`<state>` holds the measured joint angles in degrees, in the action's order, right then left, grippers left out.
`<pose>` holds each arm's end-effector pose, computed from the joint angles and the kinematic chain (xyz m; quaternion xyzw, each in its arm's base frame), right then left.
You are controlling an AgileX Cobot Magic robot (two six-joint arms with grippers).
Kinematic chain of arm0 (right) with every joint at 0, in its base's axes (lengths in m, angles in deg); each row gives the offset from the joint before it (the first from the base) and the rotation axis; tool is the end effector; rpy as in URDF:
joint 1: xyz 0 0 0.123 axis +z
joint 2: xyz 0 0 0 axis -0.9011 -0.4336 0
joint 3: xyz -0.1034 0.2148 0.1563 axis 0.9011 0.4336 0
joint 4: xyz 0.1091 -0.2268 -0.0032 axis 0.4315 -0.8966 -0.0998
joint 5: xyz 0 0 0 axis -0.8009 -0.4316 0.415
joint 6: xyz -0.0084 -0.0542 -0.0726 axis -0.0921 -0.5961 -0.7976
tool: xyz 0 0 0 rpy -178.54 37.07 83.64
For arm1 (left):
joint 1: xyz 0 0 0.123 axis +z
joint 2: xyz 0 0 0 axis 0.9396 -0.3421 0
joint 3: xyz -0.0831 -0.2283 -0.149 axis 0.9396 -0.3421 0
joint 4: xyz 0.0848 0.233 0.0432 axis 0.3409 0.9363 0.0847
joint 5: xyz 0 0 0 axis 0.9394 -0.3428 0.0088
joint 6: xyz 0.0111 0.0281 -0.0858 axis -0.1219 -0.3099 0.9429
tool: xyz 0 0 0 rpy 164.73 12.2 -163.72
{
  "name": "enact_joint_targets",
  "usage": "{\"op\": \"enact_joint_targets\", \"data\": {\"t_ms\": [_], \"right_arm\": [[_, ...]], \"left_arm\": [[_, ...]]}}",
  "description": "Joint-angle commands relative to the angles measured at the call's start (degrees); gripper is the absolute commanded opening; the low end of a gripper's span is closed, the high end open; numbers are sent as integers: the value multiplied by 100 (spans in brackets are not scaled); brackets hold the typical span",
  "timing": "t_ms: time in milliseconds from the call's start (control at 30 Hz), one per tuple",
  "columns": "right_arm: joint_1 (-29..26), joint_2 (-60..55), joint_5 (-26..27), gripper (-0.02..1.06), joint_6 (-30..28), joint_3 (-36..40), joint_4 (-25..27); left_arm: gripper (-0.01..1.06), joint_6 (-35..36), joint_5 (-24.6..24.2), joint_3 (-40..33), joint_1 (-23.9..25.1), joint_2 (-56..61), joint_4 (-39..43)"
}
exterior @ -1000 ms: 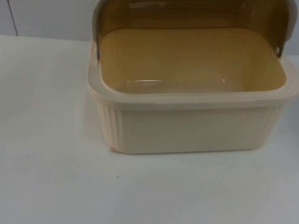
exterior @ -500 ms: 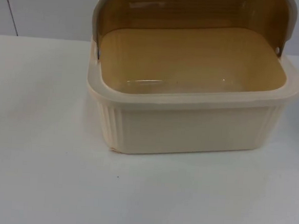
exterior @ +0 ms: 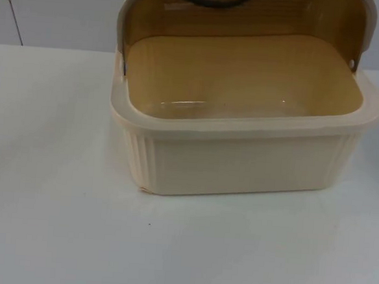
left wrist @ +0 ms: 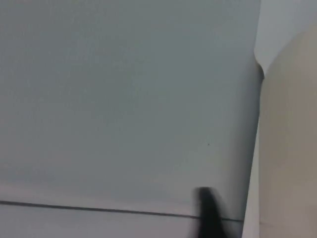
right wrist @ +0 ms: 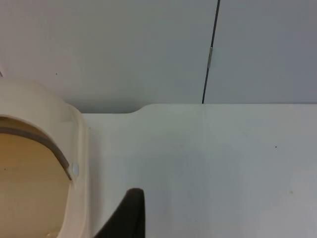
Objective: Open the box lid with the left hand, place the block into the box with the right hand, then close the box lid with the left hand.
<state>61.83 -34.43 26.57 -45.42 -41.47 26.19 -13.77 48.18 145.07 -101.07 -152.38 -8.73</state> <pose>0.2228 -0.0085 0.3729 -0.0037 0.8529 -0.0173 0.5218 0.4048 -0.2518 0.3344 0.6165 0.6038 0.0851 0.4981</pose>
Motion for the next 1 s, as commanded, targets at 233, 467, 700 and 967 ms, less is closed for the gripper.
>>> {"op": "enact_joint_targets", "data": {"t_ms": [233, 467, 700, 967], "right_arm": [[-21, 13, -24, 101, 3, -26, 26], [-21, 13, -38, 101, 3, -26, 26], [-21, 13, -38, 101, 3, -26, 26], [-21, 13, -38, 101, 3, -26, 26]], "left_arm": [[0, -860, -475, 223, 326, -111, -1692], [0, -1334, -1596, 553, 617, -329, -2676], [0, -1388, -1710, 553, 644, -411, -2937], [0, -1432, -1701, 553, 644, -529, -3054]]}}
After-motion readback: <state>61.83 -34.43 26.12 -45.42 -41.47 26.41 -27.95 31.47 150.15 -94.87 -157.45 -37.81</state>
